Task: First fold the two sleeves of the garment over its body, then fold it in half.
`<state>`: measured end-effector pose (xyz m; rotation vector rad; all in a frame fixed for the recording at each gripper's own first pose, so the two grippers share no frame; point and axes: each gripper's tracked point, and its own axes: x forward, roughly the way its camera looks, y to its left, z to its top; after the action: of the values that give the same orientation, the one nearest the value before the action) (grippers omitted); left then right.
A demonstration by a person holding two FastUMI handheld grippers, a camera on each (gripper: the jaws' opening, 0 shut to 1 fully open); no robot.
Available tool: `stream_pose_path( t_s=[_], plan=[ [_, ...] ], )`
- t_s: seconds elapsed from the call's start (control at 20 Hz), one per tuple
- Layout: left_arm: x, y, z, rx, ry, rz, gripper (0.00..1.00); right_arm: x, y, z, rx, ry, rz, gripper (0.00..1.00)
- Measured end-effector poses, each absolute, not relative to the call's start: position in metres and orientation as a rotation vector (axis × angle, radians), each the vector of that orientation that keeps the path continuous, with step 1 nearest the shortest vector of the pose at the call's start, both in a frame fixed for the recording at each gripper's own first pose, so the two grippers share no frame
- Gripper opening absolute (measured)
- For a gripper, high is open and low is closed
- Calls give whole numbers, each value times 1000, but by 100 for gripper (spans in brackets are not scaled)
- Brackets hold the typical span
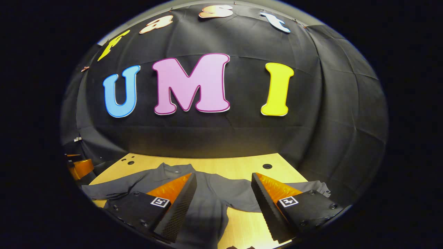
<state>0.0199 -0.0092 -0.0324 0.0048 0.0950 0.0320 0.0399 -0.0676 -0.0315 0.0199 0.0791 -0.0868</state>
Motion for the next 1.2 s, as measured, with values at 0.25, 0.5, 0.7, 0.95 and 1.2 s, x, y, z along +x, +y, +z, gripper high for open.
stream_pose_path(
  t_s=[0.25,0.5,0.7,0.95,1.2],
  plan=[
    [21,-4,-41,-3,118,60,95,48,-129,-52,44,130,-210,98],
    [19,0,-57,-24,167,86,95,57,-204,-70,71,173,-351,98],
    [19,2,-67,-25,198,107,95,58,-269,-94,77,224,-465,98],
    [19,2,-72,2,229,117,95,57,-338,-134,156,288,-603,98],
    [29,-7,-76,20,279,93,95,65,-391,-175,228,330,-718,98]
  ],
)
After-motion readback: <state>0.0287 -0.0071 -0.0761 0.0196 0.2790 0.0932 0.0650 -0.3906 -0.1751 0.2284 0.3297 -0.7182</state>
